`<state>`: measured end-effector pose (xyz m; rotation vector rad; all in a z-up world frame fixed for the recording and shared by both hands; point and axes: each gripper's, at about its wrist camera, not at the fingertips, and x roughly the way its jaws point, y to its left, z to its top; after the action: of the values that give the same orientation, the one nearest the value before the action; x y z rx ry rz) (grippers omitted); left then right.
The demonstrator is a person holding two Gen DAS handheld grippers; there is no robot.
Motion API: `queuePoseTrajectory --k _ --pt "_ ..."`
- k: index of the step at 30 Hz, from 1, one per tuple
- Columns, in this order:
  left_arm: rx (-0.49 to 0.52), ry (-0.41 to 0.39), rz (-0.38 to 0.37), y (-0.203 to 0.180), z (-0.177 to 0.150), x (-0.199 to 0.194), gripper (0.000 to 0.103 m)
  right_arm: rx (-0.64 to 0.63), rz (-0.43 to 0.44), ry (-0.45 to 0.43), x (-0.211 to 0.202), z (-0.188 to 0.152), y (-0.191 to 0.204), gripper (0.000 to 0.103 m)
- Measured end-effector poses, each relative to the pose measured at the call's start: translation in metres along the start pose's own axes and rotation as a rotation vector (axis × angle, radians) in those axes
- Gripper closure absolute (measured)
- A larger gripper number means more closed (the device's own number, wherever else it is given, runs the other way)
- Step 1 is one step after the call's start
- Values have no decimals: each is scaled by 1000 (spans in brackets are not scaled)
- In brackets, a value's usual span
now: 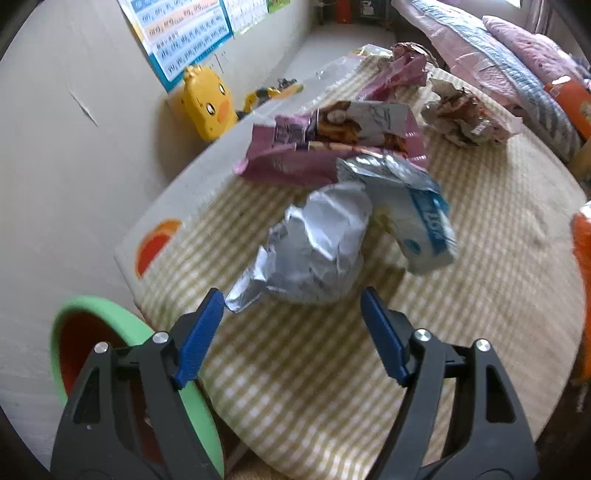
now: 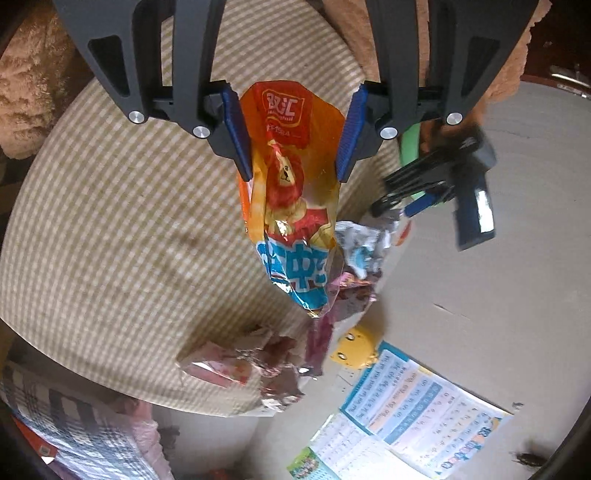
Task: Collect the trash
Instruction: 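Grasp the crumpled silver foil with the left tool while the right tool lowers the orange bag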
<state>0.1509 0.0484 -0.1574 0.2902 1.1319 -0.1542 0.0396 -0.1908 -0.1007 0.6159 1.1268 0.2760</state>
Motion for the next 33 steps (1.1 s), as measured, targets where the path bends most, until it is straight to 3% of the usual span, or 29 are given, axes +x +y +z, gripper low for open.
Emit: queuePoseTrajectory --k 5,10,15,18,26,33 --pt "-18 3 2 -9 17 3 30 5 26 8 -1 -1 0 59" --pt "75 12 103 -30 23 13 34 17 40 0 -4 1 -2 58" --pt "45 -17 101 -28 17 -4 67 30 48 -6 -7 1 -5 58" --pt "-1 -7 41 -25 6 -16 73 34 57 1 -7 -1 -5 57" --pt "-44 29 -115 -42 -31 -53 73 57 65 5 -7 0 -9 56" --pt "-4 40 -97 -53 -44 -52 58 51 64 23 -1 -1 -6 56"
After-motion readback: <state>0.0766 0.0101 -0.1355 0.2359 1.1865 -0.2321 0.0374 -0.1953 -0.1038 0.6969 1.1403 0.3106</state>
